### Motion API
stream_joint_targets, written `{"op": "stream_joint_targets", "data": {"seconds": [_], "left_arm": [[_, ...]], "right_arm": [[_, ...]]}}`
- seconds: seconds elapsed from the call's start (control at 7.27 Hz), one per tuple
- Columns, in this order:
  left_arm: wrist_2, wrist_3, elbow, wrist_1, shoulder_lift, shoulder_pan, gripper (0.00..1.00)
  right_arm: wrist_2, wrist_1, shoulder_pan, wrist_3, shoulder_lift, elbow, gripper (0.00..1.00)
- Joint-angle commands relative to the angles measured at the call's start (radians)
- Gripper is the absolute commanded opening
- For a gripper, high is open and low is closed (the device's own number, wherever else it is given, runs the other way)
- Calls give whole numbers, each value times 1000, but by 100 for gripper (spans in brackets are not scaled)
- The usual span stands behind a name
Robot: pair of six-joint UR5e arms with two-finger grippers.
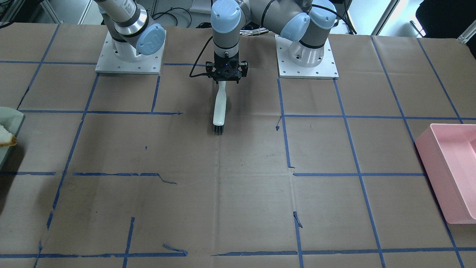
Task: Sweep and dump trash in nearest bin
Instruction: 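Lower the brush with the left gripper while the right carries the dustpan off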
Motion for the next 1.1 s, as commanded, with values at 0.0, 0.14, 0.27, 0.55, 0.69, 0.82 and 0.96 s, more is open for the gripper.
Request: {"op": "stream_joint_targets", "data": {"seconds": [0.0, 0.14, 0.27, 0.55, 0.69, 0.82, 0.96], "left_arm": [[-10, 7, 67, 5, 26, 13, 88], [-15, 15, 125, -2, 26, 30, 88], [-7, 46, 185, -11, 26, 85, 93], [-12, 417, 260, -11, 26, 255, 100], [-10, 457, 268, -12, 28, 328, 100], [-10, 463, 268, -43, 40, 372, 100], [-4, 524, 267, -84, 83, 404, 100]], "right_arm": [[4, -1, -81, -85, 14, -20, 0], [6, -2, -121, -97, 16, -21, 0], [8, -5, -150, -135, 18, -21, 0], [9, -19, -202, -201, 21, -35, 0], [5, -21, -215, -231, 63, -88, 0], [-9, -21, -223, -234, 126, -171, 0], [-15, -18, -229, -257, 184, -249, 0]]}}
